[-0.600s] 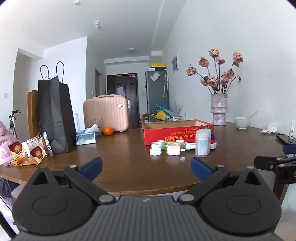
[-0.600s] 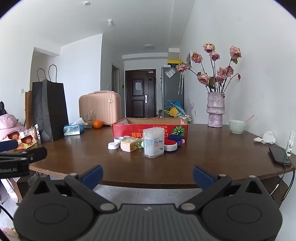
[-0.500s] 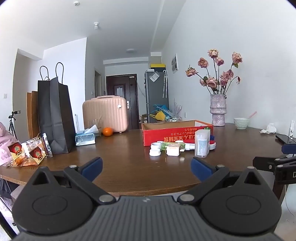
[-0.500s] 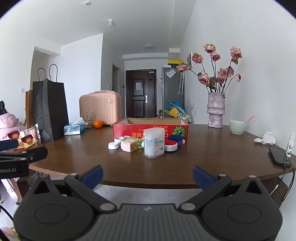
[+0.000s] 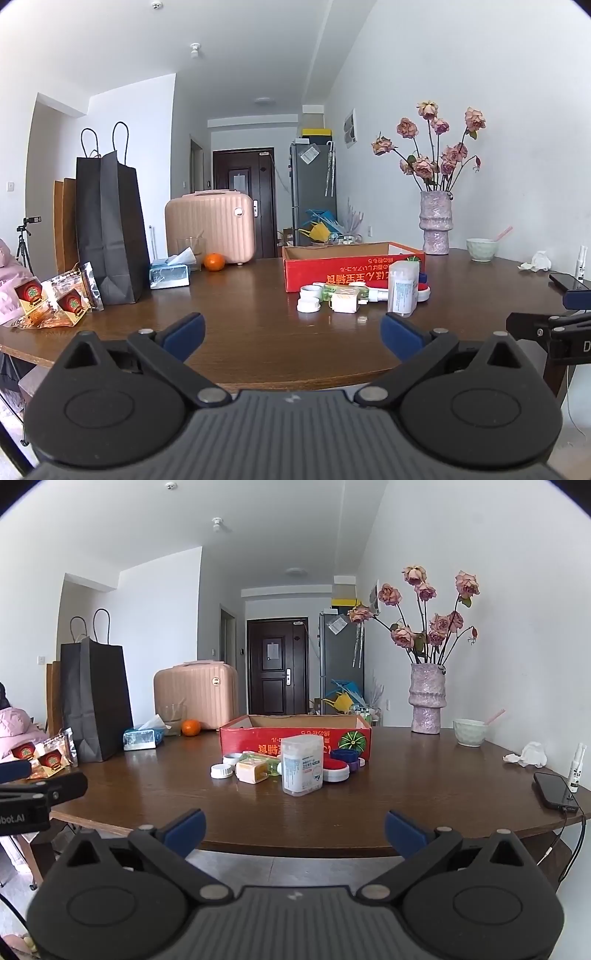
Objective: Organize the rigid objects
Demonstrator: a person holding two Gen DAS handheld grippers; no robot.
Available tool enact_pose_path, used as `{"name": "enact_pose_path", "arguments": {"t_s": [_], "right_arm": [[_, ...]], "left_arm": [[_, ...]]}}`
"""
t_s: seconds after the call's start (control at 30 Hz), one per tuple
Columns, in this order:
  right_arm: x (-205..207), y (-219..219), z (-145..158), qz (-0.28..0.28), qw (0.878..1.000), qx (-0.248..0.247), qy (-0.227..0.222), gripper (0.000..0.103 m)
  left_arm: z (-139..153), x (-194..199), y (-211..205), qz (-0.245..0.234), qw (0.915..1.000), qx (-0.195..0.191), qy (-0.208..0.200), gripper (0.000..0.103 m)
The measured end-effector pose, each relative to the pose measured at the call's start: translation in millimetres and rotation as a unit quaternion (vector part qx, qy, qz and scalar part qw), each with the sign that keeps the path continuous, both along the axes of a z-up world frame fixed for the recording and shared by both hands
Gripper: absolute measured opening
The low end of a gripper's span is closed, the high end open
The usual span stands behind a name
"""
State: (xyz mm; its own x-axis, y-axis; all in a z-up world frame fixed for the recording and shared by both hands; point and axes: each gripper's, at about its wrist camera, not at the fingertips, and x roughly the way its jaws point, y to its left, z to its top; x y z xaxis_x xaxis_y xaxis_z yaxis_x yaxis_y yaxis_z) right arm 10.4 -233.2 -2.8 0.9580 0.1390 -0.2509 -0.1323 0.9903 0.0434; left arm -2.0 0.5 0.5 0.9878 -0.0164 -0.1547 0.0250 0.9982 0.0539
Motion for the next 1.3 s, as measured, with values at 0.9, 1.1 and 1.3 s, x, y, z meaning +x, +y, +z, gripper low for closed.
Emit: {"name": "enact_pose_path", "arguments": {"t_s": [0.9,1.1,1.3], "right_arm": [[2.2,0.2,-1.4,0.001,1.000,0.001,0.007,0.103],[1.6,-1.2,-1.5,0.002,1.000,0.004,0.007,0.103],[1.6,-0.7,-1.7,0.003,1.000,0.004,0.007,0.103]], "left_arm": [[-2.5,1.4,2.5,0.001,1.0000,-0.006,0.000,0.103],[-2.6,0.6,1.4,0.002,1.0000,-0.005,0.000,0.103],[-2.0,0.5,1.0,0.002,1.0000,-0.005,0.000,0.103]]}}
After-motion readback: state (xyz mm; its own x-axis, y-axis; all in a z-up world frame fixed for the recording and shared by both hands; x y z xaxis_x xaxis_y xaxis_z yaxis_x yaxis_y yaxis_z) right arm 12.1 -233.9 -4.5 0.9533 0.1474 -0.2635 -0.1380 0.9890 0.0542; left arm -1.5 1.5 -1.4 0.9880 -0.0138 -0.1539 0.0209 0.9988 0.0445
